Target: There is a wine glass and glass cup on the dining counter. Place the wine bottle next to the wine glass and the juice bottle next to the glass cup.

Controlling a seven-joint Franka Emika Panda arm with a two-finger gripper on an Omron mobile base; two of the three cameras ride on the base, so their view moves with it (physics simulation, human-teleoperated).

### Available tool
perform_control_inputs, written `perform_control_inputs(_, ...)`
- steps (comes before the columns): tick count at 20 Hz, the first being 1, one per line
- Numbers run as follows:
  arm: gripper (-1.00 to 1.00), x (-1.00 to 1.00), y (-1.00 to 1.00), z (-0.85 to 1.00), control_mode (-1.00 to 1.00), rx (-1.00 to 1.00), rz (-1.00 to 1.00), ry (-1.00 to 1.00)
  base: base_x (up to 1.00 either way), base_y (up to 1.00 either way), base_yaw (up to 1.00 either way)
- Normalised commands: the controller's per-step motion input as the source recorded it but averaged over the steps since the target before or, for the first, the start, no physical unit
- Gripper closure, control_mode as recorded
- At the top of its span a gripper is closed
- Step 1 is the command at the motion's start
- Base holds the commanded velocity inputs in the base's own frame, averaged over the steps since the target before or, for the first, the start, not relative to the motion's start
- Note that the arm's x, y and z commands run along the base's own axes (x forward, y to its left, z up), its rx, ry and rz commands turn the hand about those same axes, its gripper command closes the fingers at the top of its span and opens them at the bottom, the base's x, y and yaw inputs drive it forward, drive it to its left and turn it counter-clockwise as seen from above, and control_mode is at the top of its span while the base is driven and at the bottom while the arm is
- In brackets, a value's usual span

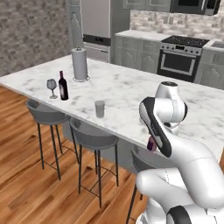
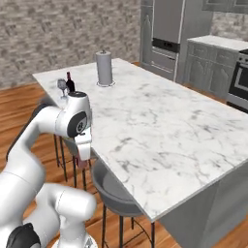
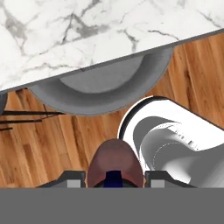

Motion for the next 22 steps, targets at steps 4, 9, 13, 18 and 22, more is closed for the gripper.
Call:
perform_control_inputs(4, 1.00, 0.00, 0.00, 0.00, 1.00, 0.00, 0.00, 0.00, 0.27, 0.65, -0.32)
perform_control_inputs(9, 1.00, 0.00, 0.00, 0.00, 1.00, 0.00, 0.00, 0.00, 0.26, 0.65, -0.33)
perform_control_inputs(13, 1.00, 0.00, 0.00, 0.00, 1.00, 0.00, 0.00, 0.00, 0.08, 0.74, -0.24)
perform_control_inputs(18, 1.00, 0.00, 0.00, 0.00, 1.00, 0.00, 0.00, 0.00, -0.06, 0.80, -0.16)
perform_control_inputs(22, 1.00, 0.00, 0.00, 0.00, 1.00, 0.00, 0.00, 0.00, -0.20, 0.77, -0.14)
